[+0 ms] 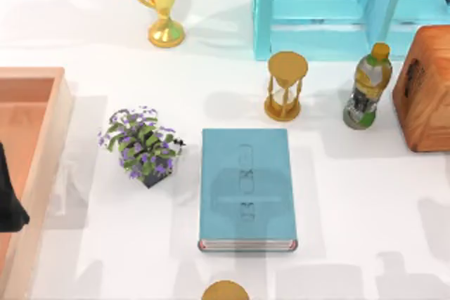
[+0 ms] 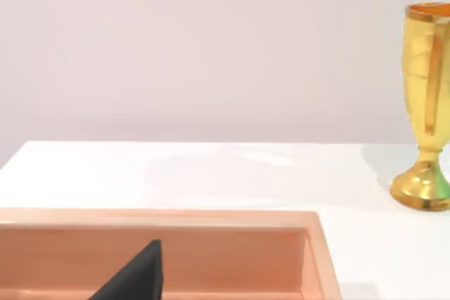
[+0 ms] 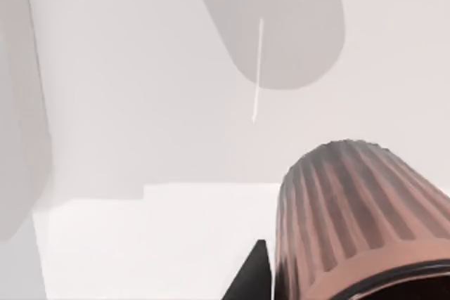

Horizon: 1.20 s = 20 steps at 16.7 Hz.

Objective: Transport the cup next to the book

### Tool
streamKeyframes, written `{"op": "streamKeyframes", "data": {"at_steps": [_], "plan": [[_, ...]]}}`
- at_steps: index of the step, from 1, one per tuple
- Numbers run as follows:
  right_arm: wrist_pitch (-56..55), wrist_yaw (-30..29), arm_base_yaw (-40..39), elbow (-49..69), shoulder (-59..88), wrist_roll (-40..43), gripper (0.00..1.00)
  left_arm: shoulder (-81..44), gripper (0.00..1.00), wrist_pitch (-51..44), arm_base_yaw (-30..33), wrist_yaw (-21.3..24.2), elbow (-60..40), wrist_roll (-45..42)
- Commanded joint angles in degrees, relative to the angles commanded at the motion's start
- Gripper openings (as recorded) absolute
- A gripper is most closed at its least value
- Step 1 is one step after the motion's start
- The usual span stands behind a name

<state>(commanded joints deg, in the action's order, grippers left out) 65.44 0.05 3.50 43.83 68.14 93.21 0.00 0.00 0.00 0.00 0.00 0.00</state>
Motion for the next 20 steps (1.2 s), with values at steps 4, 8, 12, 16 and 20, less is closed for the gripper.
{"op": "streamKeyframes", "data": {"at_steps": [4,8,12,16,20], "plan": [[-0.1,0.0,-0.1,-0.2,0.2,-0.1,0.00,0.0,1.00,0.0,0.0,0.0,0.0,0.0],[0.6,-0.3,-4.0,3.2,2.8,-6.0,0.00,0.0,1.00,0.0,0.0,0.0,0.0,0.0],[2.0,-0.9,-12.1,10.3,8.3,-21.6,0.00,0.0,1.00,0.0,0.0,0.0,0.0,0.0],[3.5,-1.4,-21.2,18.5,15.3,-45.1,0.00,0.0,1.00,0.0,0.0,0.0,0.0,0.0],[4.9,-1.6,-28.6,26.6,22.3,-70.7,0.00,0.0,1.00,0.0,0.0,0.0,0.0,0.0]]}}
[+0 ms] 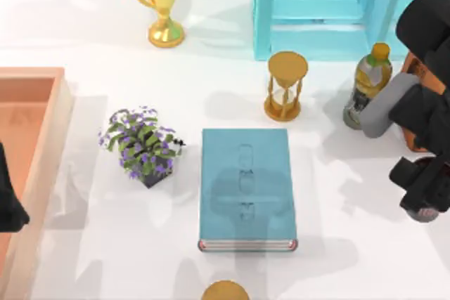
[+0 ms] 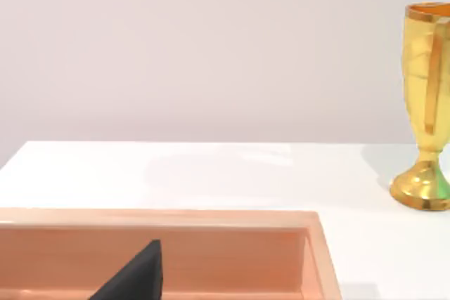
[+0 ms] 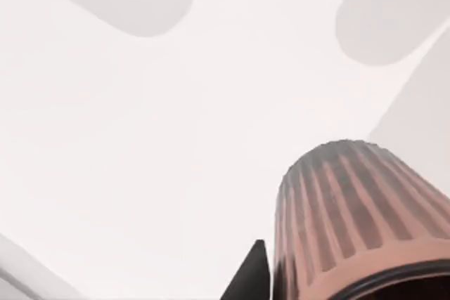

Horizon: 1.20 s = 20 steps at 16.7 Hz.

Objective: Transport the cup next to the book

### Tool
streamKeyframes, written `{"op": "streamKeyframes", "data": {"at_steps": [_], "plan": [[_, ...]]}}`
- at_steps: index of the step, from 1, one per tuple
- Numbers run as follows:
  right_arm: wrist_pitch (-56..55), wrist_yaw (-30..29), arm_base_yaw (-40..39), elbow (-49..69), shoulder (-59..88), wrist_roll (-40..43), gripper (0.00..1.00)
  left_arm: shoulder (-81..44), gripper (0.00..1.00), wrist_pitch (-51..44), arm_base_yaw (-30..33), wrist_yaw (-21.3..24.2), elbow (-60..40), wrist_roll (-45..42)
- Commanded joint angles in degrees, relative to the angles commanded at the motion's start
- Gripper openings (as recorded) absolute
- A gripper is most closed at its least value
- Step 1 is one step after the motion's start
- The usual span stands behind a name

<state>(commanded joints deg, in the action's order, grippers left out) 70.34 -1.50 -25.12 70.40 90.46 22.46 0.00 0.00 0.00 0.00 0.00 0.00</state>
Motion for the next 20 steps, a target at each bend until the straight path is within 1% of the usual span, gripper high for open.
{"op": "streamKeyframes", "data": {"at_steps": [3,6,8,10,13,20], "plan": [[0.6,0.0,-3.8,5.8,4.8,-17.9,0.00,0.0,1.00,0.0,0.0,0.0,0.0,0.0],[0.5,0.1,-6.0,10.7,8.2,-34.4,0.00,0.0,1.00,0.0,0.0,0.0,0.0,0.0],[-0.1,0.0,-6.6,13.3,9.6,-43.0,0.00,0.0,1.00,0.0,0.0,0.0,0.0,0.0],[-0.8,0.0,-6.7,15.2,10.4,-49.4,0.00,0.0,1.00,0.0,0.0,0.0,0.0,0.0],[-1.5,-0.1,-6.6,16.8,10.8,-54.5,0.00,0.0,1.00,0.0,0.0,0.0,0.0,0.0],[-2.5,-0.1,-6.5,15.8,10.8,-54.9,0.00,0.0,1.00,0.0,0.0,0.0,0.0,0.0]]}}
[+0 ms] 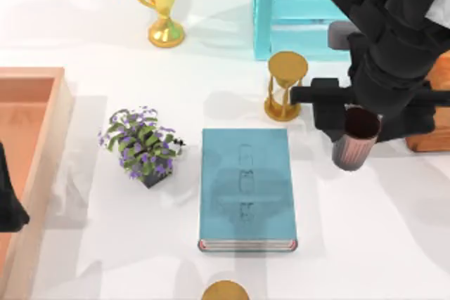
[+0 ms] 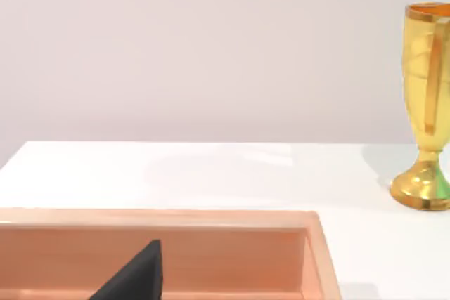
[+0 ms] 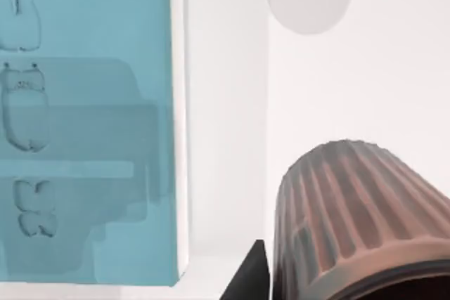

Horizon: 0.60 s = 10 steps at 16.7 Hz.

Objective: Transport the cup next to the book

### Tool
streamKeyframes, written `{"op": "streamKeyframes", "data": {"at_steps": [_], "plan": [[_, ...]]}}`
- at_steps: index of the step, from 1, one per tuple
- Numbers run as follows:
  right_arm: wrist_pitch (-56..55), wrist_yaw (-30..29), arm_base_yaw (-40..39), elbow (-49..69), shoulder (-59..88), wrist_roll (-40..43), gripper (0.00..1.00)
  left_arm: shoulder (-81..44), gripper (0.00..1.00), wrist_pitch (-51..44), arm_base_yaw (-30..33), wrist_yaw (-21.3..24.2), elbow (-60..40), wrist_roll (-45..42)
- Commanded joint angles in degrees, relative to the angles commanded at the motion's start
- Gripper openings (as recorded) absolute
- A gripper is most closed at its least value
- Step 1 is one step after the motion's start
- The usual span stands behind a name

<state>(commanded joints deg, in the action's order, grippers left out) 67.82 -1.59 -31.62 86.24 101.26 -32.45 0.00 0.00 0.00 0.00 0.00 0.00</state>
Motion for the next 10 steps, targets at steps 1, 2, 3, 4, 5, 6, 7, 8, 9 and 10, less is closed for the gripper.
{"op": "streamKeyframes", "data": {"at_steps": [1,2,3,4,5,6,7,8,9,10], "plan": [[-1.3,0.0,0.0,-1.1,0.3,0.1,0.00,0.0,1.00,0.0,0.0,0.0,0.0,0.0],[-3.2,-0.1,-0.1,-2.6,0.8,0.1,0.00,0.0,1.00,0.0,0.0,0.0,0.0,0.0],[-5.5,-0.1,-0.1,-4.2,1.3,0.1,0.00,0.0,1.00,0.0,0.0,0.0,0.0,0.0],[-8.0,-0.1,-0.2,-5.9,1.9,0.1,0.00,0.0,1.00,0.0,0.0,0.0,0.0,0.0],[-10.2,0.0,-0.2,-7.5,2.3,0.1,0.00,0.0,1.00,0.0,0.0,0.0,0.0,0.0],[-11.8,0.0,-0.1,-8.8,2.7,0.0,0.00,0.0,1.00,0.0,0.0,0.0,0.0,0.0],[-12.8,0.0,-0.1,-9.6,3.0,0.0,0.00,0.0,1.00,0.0,0.0,0.0,0.0,0.0],[-13.2,0.0,-0.1,-9.9,3.1,-0.1,0.00,0.0,1.00,0.0,0.0,0.0,0.0,0.0],[-13.2,0.0,-0.1,-9.9,3.1,-0.1,0.00,0.0,1.00,0.0,0.0,0.0,0.0,0.0],[-13.2,0.0,-0.1,-9.9,3.1,-0.1,0.00,0.0,1.00,0.0,0.0,0.0,0.0,0.0]]}}
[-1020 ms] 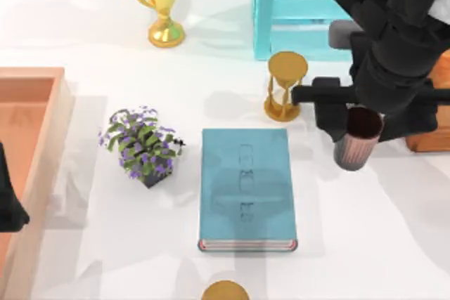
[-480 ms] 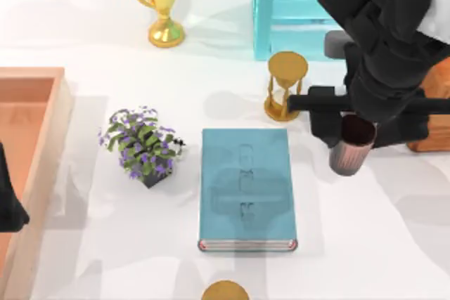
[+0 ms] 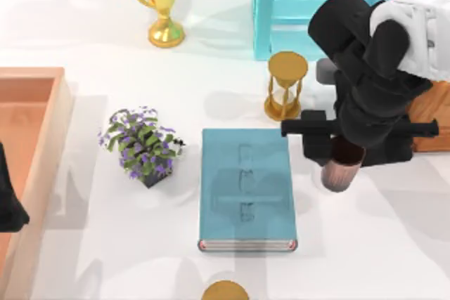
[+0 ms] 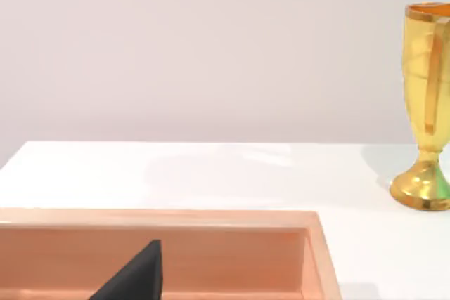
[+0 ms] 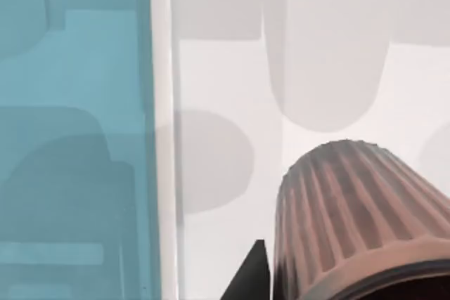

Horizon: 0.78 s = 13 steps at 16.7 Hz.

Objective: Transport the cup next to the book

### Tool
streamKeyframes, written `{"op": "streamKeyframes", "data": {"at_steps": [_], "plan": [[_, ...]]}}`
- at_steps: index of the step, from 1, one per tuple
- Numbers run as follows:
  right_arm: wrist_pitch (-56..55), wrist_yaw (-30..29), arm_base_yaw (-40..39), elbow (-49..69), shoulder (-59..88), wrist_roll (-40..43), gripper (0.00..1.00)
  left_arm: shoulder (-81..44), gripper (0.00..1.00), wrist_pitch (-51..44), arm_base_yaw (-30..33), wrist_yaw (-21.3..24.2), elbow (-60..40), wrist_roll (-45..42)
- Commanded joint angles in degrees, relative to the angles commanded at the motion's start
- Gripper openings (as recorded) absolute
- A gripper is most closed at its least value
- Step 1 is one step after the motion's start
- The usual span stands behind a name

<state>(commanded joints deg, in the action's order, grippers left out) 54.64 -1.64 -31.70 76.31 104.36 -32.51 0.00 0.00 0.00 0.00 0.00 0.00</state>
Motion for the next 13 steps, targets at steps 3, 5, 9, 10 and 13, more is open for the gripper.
{"op": "streamKeyframes", "data": {"at_steps": [3,5,9,10,13], "plan": [[0.0,0.0,0.0,0.0,0.0,0.0,0.15,0.0,1.00,0.0,0.0,0.0,0.0,0.0],[0.0,0.0,0.0,0.0,0.0,0.0,0.30,0.0,1.00,0.0,0.0,0.0,0.0,0.0],[0.0,0.0,0.0,0.0,0.0,0.0,0.60,0.0,1.00,0.0,0.0,0.0,0.0,0.0],[0.0,0.0,0.0,0.0,0.0,0.0,0.68,0.0,1.00,0.0,0.0,0.0,0.0,0.0],[0.0,0.0,0.0,0.0,0.0,0.0,0.90,0.0,1.00,0.0,0.0,0.0,0.0,0.0]]}}
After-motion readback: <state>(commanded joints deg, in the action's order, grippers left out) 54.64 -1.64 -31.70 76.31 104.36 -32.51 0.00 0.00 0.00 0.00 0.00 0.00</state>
